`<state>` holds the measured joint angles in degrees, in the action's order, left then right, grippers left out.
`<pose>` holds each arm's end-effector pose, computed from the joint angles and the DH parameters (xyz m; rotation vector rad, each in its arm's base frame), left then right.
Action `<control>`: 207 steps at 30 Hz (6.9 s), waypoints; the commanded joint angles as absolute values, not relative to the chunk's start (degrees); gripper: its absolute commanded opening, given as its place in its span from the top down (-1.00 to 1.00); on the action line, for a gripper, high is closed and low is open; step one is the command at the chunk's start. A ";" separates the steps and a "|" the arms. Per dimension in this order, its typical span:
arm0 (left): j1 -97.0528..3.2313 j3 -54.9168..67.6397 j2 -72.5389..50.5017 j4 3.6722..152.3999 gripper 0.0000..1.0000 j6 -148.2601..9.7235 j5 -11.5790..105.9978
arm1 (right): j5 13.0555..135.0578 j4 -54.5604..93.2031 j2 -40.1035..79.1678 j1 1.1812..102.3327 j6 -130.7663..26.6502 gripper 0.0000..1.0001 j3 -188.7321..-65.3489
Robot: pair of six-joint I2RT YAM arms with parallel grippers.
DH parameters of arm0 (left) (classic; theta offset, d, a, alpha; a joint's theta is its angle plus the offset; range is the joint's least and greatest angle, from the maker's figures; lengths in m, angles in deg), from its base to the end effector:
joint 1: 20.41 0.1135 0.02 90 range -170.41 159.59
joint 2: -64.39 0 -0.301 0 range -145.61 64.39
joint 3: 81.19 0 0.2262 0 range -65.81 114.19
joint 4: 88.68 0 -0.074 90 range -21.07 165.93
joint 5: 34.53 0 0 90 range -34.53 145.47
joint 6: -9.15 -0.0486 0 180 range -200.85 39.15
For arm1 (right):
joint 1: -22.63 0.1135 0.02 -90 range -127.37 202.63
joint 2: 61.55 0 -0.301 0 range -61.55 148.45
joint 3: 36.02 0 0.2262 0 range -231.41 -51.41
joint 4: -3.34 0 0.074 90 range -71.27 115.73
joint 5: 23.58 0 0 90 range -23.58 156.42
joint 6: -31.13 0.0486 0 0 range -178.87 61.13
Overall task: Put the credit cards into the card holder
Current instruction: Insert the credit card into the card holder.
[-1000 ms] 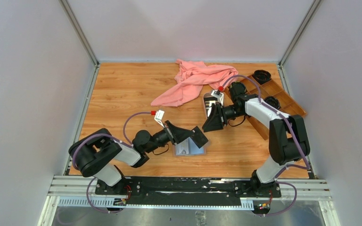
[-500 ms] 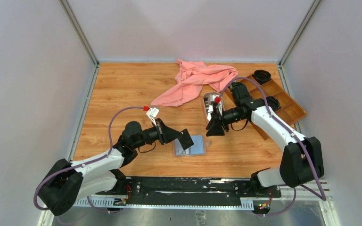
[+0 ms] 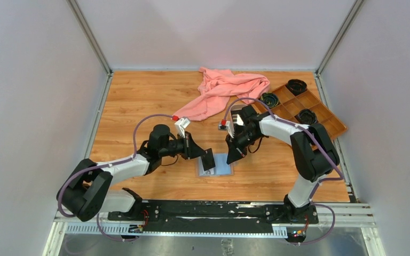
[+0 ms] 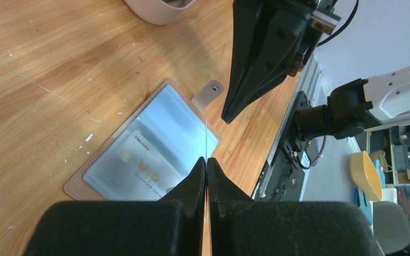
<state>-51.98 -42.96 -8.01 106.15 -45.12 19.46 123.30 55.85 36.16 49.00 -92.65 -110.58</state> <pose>0.1751 -0.1411 0.2358 0.3959 2.0569 -1.3540 0.2447 0.1667 0.2254 -1.4117 2.0951 1.3418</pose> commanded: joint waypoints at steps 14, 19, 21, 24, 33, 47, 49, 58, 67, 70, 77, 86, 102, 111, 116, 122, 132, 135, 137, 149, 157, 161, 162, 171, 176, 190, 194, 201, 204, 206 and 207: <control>-50.34 -40.08 -17.76 105.29 1.00 -47.50 17.77 | 112.39 57.61 44.05 52.03 -88.01 0.97 -115.17; -50.29 -39.62 -19.77 105.81 1.00 -46.49 17.40 | 111.96 57.79 44.65 52.25 -88.11 0.97 -115.39; -50.25 -39.93 -20.94 108.04 1.00 -45.17 16.35 | 111.86 57.91 44.76 52.38 -88.14 0.97 -115.48; -50.12 -40.54 -22.88 111.49 1.00 -42.53 15.74 | 111.64 58.00 44.84 52.55 -88.11 0.97 -115.57; -49.17 -41.93 -26.71 114.60 1.00 -38.75 16.96 | 110.71 58.10 45.27 52.94 -87.92 0.97 -115.74; -49.06 -43.09 -29.86 114.69 1.00 -35.56 20.43 | 107.70 58.32 46.73 54.86 -87.68 0.97 -116.18; -49.11 -43.34 -29.98 114.74 1.00 -35.26 20.94 | 107.51 58.35 46.84 55.12 -87.55 0.97 -116.23; -50.49 -42.28 -31.53 114.78 1.00 -33.90 22.22 | 106.85 58.58 47.10 55.56 -87.49 0.97 -116.54; -52.05 -40.85 -33.37 116.38 1.00 -32.15 23.13 | 106.83 58.89 47.05 55.56 -87.49 0.97 -116.79; -52.42 -40.69 -33.83 117.75 1.00 -31.48 22.60 | 106.95 58.98 46.97 55.55 -87.59 0.97 -116.87; -53.67 -39.98 -36.06 119.11 1.00 -30.19 22.48 | 106.93 59.15 46.95 55.59 -87.56 0.96 -116.97; -54.38 -38.66 -38.61 119.10 1.00 -28.22 22.43 | 107.11 59.24 46.83 55.67 -87.53 0.96 -117.06; -55.98 -34.42 -42.95 119.09 0.94 -25.67 21.61 | 108.16 59.78 45.81 55.99 -88.08 0.88 -117.62; -56.02 -32.27 -37.68 109.41 0.40 -30.57 25.63 | 109.77 60.56 41.16 55.92 -90.18 0.50 -117.56; -56.04 -30.11 -34.54 101.89 0.22 -34.08 28.20 | 110.52 60.96 39.09 55.77 -91.49 0.44 -117.34; -56.07 -28.26 -32.14 95.01 0.15 -37.17 30.45 | 110.54 60.92 38.62 55.85 -91.79 0.43 -117.24; -56.08 -25.10 -27.80 86.72 0.07 -41.03 33.84 | 111.90 60.91 38.23 55.77 -92.01 0.43 -117.24; -56.08 -24.15 -26.85 84.15 0.05 -42.17 35.20 | 112.27 60.96 38.12 55.80 -92.11 0.43 -117.24; -56.09 -23.55 -25.92 82.73 0.04 -42.89 36.29 | 112.37 60.91 38.12 55.81 -92.10 0.43 -117.24; -57.32 -30.01 -12.44 80.24 0.40 -41.66 42.30 | 112.73 60.92 37.59 55.75 -92.40 0.46 -117.24; -61.61 -34.70 -5.70 80.47 0.61 -38.92 46.33 | 112.38 60.96 37.94 55.75 -92.46 0.46 -117.24; -63.30 -36.63 -4.70 82.79 0.53 -37.33 47.51 | 111.99 60.91 38.60 55.73 -92.32 0.46 -117.32; -63.49 -37.16 -4.73 83.45 0.50 -36.96 47.74 | 111.92 60.91 38.68 55.75 -92.25 0.46 -117.32; -66.42 -38.65 -7.74 88.02 0.35 -34.49 49.72 | 111.59 60.91 39.52 55.07 -91.75 0.46 -117.46; -67.15 -38.48 -9.43 88.97 0.32 -33.56 50.68 | 111.51 60.91 39.60 55.06 -91.79 0.46 -117.50; -69.28 -34.64 -17.77 88.96 0.21 -30.40 53.41 | 111.33 60.91 39.96 55.06 -91.76 0.47 -117.54; -69.37 -33.34 -19.82 88.94 0.21 -30.40 53.28 | 111.48 60.91 39.87 55.04 -91.77 0.47 -117.50; -69.37 -31.68 -22.99 88.86 0.19 -30.18 53.35 | 111.59 60.91 39.58 55.05 -91.72 0.47 -117.50; -69.37 -31.57 -23.53 88.96 0.15 -30.05 53.70 | 111.68 60.94 39.50 55.03 -91.80 0.47 -117.50; -69.37 -31.28 -23.87 88.95 0.14 -30.05 53.63 | 111.80 60.91 39.52 55.00 -91.81 0.47 -117.50; -69.37 -31.14 -24.08 88.98 0.14 -29.98 53.55 | 111.84 60.98 39.49 55.01 -91.78 0.47 -117.50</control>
